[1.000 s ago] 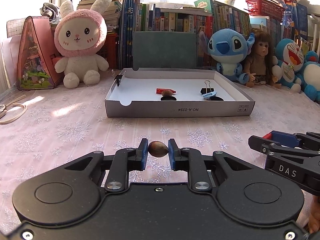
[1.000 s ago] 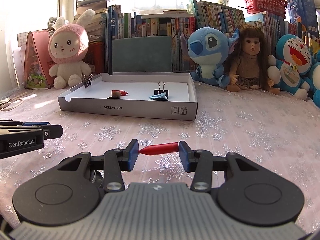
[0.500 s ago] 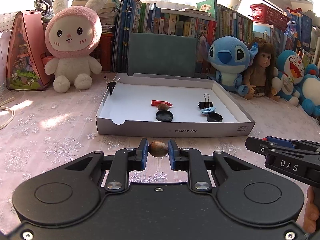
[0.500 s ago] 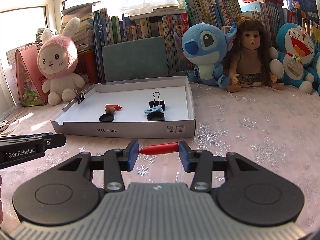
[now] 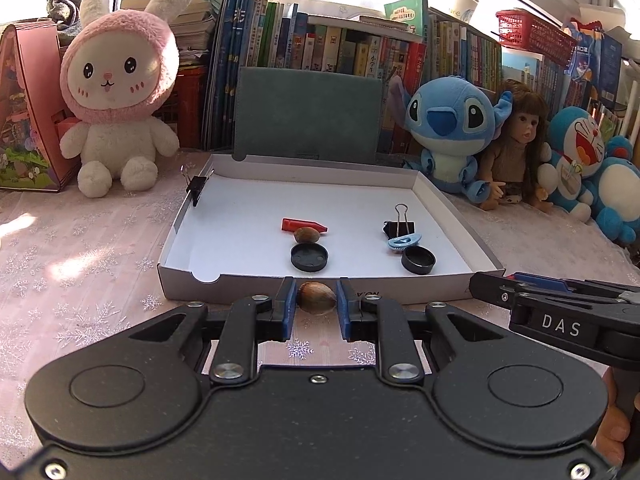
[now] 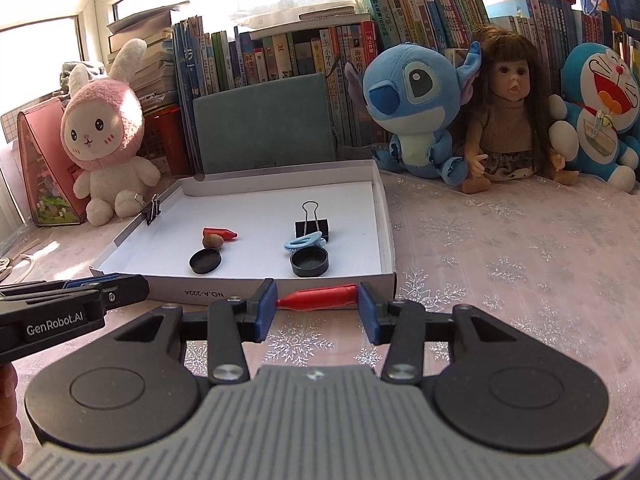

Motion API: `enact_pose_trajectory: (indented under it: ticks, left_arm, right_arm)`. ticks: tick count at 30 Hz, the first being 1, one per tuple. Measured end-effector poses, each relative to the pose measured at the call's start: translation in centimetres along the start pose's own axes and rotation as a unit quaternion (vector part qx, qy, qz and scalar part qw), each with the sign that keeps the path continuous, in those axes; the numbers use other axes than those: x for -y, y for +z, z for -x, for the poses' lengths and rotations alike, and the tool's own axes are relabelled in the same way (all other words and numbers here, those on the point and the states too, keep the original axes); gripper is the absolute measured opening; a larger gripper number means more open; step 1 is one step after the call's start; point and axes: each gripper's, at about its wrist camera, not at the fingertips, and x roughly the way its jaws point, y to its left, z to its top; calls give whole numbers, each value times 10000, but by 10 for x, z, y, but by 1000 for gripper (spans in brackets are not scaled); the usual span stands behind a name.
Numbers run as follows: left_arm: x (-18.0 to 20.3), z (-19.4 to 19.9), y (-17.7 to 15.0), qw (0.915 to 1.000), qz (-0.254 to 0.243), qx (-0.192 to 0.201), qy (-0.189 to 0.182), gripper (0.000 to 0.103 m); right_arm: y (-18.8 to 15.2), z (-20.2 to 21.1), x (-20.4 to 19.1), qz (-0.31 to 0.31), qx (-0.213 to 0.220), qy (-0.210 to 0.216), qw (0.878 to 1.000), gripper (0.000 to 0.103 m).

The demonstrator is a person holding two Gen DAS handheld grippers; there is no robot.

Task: Organize rigid objects
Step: 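Carry the brown nut in the left tool over the tray while the right tool carries the crayon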

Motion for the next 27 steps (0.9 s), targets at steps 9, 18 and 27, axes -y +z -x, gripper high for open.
enact_pose_trajectory:
  ticks: [9, 18, 27]
  left_arm:
    - [-8, -37, 30, 9982, 170, -504, -285, 20]
    - [-20, -86, 83, 9936, 246, -1015, -440, 20]
    - [-7, -135, 117, 9921, 83, -1188, -387, 20]
  right_arm:
    - [26, -31, 0, -86, -392, 30, 9992, 49]
    - [70, -61, 5, -321, -666, 120, 9972, 49]
    - [103, -114, 5, -376, -864, -192, 9954, 49]
